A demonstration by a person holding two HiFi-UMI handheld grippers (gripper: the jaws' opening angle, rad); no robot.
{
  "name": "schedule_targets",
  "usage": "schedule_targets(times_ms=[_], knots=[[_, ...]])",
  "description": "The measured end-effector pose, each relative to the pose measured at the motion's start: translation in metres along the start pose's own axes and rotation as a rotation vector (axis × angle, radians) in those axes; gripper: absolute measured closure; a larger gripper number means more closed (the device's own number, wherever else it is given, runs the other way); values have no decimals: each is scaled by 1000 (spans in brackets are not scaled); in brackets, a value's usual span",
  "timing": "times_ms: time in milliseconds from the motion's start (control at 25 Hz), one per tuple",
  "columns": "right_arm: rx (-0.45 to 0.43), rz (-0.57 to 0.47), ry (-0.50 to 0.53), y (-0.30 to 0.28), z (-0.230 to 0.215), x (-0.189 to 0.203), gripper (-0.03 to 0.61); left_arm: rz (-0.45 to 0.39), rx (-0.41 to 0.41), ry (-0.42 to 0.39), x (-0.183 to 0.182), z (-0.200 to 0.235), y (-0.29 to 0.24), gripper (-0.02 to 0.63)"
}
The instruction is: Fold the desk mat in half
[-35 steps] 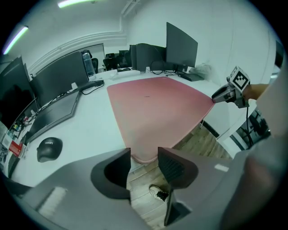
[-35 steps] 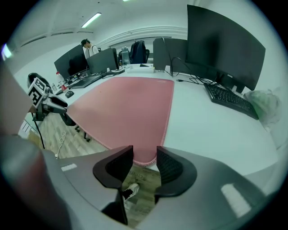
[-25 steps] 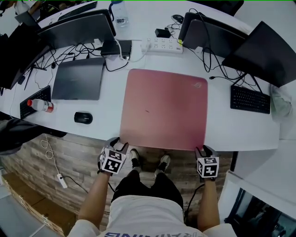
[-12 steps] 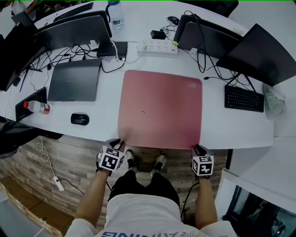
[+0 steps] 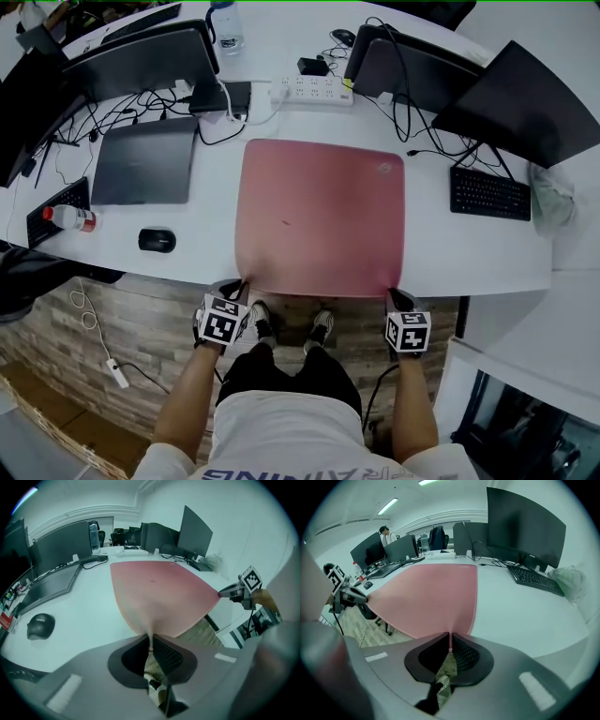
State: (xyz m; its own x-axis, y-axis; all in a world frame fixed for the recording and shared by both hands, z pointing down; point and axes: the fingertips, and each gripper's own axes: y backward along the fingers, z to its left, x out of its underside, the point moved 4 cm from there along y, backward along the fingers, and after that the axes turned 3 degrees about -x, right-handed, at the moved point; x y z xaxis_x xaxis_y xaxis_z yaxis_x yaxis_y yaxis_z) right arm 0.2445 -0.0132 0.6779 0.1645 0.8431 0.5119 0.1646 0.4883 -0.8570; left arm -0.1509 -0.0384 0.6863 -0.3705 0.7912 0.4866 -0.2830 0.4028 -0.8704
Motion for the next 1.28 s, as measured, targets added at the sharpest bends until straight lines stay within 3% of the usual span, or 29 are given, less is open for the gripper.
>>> schedule_targets(times_ms=[480,1280], knots=[[41,-138,-45,33,2,-35,538,-86,54,54,-19,4,20,586],[177,-323,-123,81,12,-100,538,-271,140,26,-86,30,59,584]])
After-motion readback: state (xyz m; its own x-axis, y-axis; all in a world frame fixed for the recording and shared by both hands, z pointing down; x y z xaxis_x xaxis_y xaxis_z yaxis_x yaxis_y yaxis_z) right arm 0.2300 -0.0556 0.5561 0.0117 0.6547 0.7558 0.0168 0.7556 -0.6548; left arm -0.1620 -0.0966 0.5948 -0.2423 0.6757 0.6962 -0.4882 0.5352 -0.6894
